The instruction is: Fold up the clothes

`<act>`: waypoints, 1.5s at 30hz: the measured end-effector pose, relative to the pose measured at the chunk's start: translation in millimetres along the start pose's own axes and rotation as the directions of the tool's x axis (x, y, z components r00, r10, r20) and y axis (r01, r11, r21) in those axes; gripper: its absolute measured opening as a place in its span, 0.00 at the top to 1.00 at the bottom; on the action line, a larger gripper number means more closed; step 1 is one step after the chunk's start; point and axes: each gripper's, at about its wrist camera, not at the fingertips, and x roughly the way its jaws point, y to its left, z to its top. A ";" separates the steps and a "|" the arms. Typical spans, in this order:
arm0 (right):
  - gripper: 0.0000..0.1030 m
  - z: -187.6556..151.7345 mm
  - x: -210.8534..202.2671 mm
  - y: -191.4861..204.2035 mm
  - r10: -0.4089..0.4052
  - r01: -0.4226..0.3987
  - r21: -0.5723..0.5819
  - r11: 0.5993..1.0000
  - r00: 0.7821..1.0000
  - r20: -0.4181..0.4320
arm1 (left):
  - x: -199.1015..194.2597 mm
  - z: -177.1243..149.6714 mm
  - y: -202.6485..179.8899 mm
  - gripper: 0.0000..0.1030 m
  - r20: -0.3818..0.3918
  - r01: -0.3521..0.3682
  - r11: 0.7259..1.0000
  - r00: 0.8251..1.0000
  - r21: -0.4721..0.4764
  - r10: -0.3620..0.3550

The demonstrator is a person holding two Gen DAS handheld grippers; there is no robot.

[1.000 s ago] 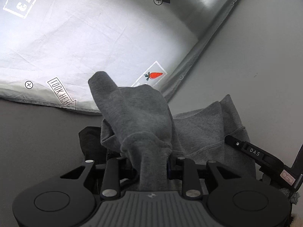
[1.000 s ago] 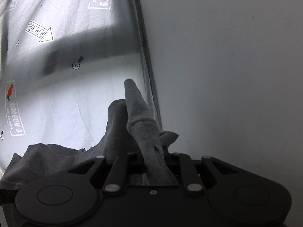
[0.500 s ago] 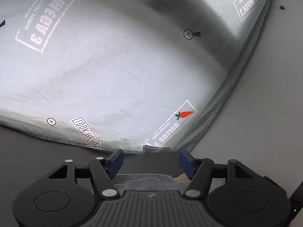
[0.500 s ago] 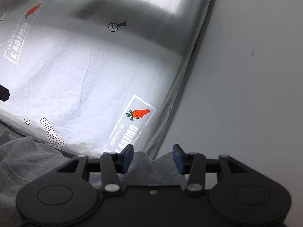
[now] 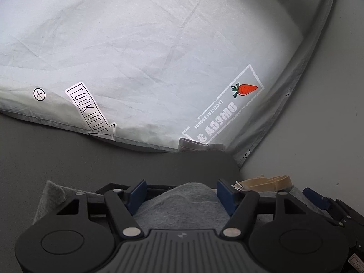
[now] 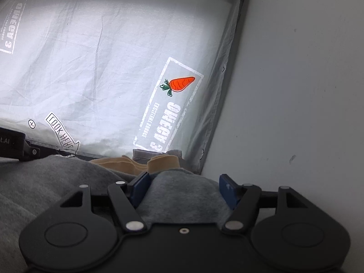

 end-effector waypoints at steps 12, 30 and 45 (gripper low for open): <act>0.09 50.6 -72.9 -10.2 -0.078 0.079 -0.005 0.997 0.996 0.036 | -126.7 43.9 -16.2 0.01 0.070 0.051 0.994 0.996 0.098 -0.058; 0.00 35.9 -291.6 -29.4 0.342 -0.390 0.322 0.863 0.919 0.197 | -506.6 6.8 85.0 0.00 0.281 -0.168 0.983 0.949 0.079 0.140; 0.00 26.5 -436.0 186.6 0.360 -0.391 0.357 0.848 0.920 0.155 | -796.8 27.1 270.9 0.00 0.279 -0.209 0.963 0.947 0.172 0.156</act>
